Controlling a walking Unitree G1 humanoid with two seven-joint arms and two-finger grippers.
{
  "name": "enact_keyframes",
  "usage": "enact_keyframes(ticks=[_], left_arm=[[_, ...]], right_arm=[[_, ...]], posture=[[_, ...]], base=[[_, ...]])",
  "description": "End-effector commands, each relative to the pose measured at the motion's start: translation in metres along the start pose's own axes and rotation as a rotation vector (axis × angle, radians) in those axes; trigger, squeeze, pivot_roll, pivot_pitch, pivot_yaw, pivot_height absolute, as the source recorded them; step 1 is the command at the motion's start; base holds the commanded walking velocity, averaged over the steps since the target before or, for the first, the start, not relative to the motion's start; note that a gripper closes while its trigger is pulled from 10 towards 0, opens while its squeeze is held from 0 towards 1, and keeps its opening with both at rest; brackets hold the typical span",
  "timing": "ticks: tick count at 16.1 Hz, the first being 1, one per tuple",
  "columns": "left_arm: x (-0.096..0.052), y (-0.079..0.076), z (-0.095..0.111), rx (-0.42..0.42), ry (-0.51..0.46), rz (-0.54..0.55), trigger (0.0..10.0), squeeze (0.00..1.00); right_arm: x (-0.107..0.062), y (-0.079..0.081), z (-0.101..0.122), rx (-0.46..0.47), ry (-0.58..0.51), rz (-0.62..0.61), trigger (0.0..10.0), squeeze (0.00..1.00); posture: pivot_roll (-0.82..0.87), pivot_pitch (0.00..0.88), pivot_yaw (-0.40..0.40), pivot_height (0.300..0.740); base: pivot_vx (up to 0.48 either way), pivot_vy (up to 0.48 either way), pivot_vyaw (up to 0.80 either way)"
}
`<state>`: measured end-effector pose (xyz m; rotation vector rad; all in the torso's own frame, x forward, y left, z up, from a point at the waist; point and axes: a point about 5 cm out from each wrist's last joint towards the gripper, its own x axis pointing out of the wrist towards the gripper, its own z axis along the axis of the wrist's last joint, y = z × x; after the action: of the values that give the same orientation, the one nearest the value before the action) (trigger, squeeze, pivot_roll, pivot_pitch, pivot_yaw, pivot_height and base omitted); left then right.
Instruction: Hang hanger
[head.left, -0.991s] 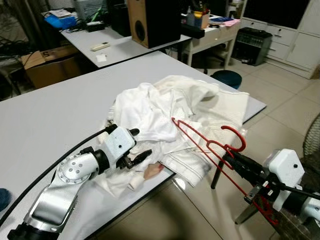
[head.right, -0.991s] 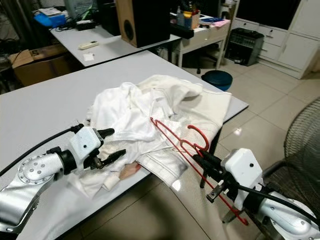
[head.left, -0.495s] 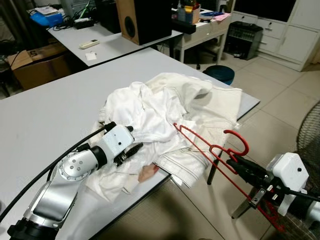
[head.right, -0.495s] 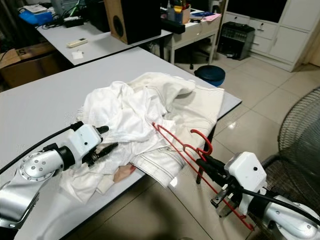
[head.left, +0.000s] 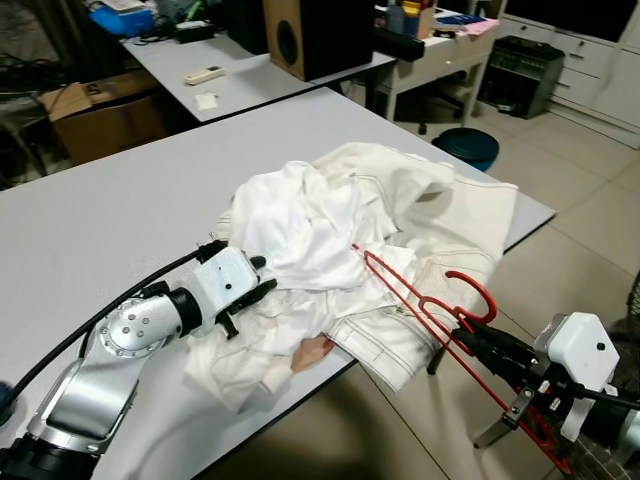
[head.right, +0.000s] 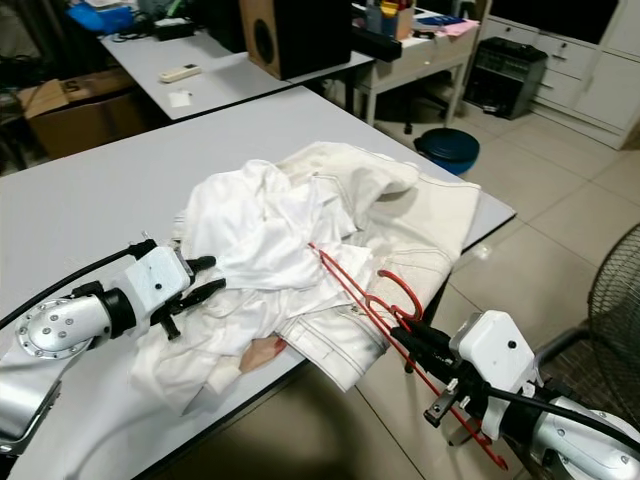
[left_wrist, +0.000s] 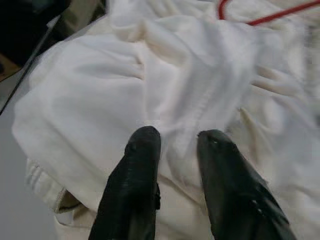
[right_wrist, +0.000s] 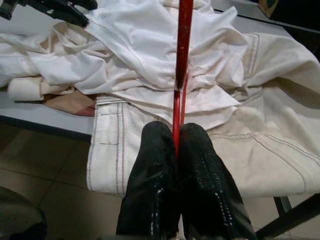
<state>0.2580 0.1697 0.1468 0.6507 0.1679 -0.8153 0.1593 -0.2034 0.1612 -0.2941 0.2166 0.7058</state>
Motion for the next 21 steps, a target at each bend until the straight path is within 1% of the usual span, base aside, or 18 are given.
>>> enact_keyframes(ticks=[1,2,3,4,5,6,7,8,9,10,11,12,13,16,18,19,20,21], left_arm=[[-0.003,-0.001,0.003,0.047,0.008,-0.037,1.3,0.0],[-0.003,-0.001,0.003,0.057,0.013,-0.034,1.3,0.0],[-0.002,0.002,0.002,0.071,0.023,-0.015,0.2,0.0],[0.0,0.004,0.001,0.086,0.035,0.004,0.0,0.0],[0.002,0.007,-0.002,0.121,0.06,0.022,0.0,0.0],[0.003,0.008,-0.003,0.134,0.07,0.031,0.0,0.0],[0.004,0.012,-0.002,0.143,0.072,0.057,0.0,0.0],[0.005,0.011,0.0,0.126,0.05,0.05,0.3,0.0],[0.006,0.008,0.005,0.06,-0.004,0.052,10.0,0.0],[0.006,0.005,0.009,0.011,-0.051,0.034,10.0,0.0],[0.006,0.002,0.011,-0.002,-0.08,0.019,10.0,1.0],[0.005,-0.005,0.012,-0.007,-0.088,-0.036,10.0,1.0],[0.005,-0.009,0.011,0.021,-0.077,-0.058,10.0,1.0],[0.005,-0.005,0.005,0.094,-0.026,-0.03,10.0,1.0],[0.004,-0.004,0.003,0.127,-0.005,-0.031,10.0,1.0],[0.004,0.001,0.001,0.198,0.021,0.019,10.0,1.0],[0.004,0.003,0.001,0.214,0.028,0.033,10.0,1.0],[0.005,0.002,0.0,0.235,0.034,0.015,10.0,1.0]], right_arm=[[-0.004,0.001,0.006,-0.025,-0.005,0.024,10.0,0.0],[-0.004,0.001,0.006,-0.027,-0.003,0.024,10.0,0.0],[-0.005,0.001,0.007,-0.028,-0.002,0.024,10.0,0.0],[-0.006,0.002,0.007,-0.031,-0.001,0.023,10.0,0.0],[-0.007,0.002,0.008,-0.034,-0.001,0.025,10.0,0.0],[-0.007,0.003,0.009,-0.035,-0.001,0.026,10.0,0.0],[-0.007,0.004,0.009,-0.036,0.0,0.03,10.0,0.0],[-0.008,0.006,0.01,-0.035,0.001,0.036,10.0,0.0],[-0.008,0.007,0.009,-0.034,0.002,0.038,10.0,0.0],[-0.009,0.008,0.009,-0.033,0.003,0.039,10.0,0.0],[-0.009,0.008,0.009,-0.032,0.004,0.04,10.0,0.0],[-0.01,0.009,0.009,-0.03,0.007,0.044,10.0,0.0],[-0.01,0.01,0.009,-0.025,0.008,0.05,10.0,0.0],[-0.009,0.014,0.008,-0.021,0.016,0.076,10.0,0.0],[-0.01,0.014,0.008,-0.022,0.021,0.077,10.0,0.0],[-0.011,0.014,0.008,-0.024,0.026,0.078,10.0,0.0],[-0.011,0.014,0.008,-0.024,0.027,0.079,10.0,0.0],[-0.01,0.014,0.008,-0.024,0.027,0.08,10.0,0.0]], posture=[[-0.16,0.0,0.079,0.74],[-0.16,0.0,0.079,0.74],[-0.16,0.0,0.079,0.74],[-0.16,0.0,0.088,0.74],[-0.16,0.0,0.091,0.74],[-0.17,0.0,0.098,0.74],[-0.17,0.0,0.098,0.74],[-0.17,0.0,0.1,0.74],[-0.17,0.0,0.103,0.74],[-0.17,0.0,0.104,0.74],[-0.17,0.0,0.104,0.74],[-0.17,0.0,0.105,0.74],[-0.17,0.0,0.106,0.74],[-0.17,0.0,0.106,0.74],[-0.17,0.0,0.104,0.74],[-0.17,0.0,0.102,0.74],[-0.17,0.0,0.102,0.74],[-0.17,0.0,0.102,0.74]], base=[[0.0,0.0,0.0],[0.0,0.0,0.0],[0.0,0.0,0.0],[0.0,0.0,0.0],[0.0,0.0,0.0],[0.0,0.0,0.0],[0.0,0.0,0.0],[0.0,0.0,0.0],[0.0,0.0,0.0],[0.0,0.0,0.0],[0.0,0.0,0.0],[0.0,0.0,0.0],[0.0,0.0,0.0],[0.0,0.0,0.0],[0.0,0.0,0.0],[0.0,0.0,0.0],[0.0,0.0,0.0],[0.0,0.0,0.0]])
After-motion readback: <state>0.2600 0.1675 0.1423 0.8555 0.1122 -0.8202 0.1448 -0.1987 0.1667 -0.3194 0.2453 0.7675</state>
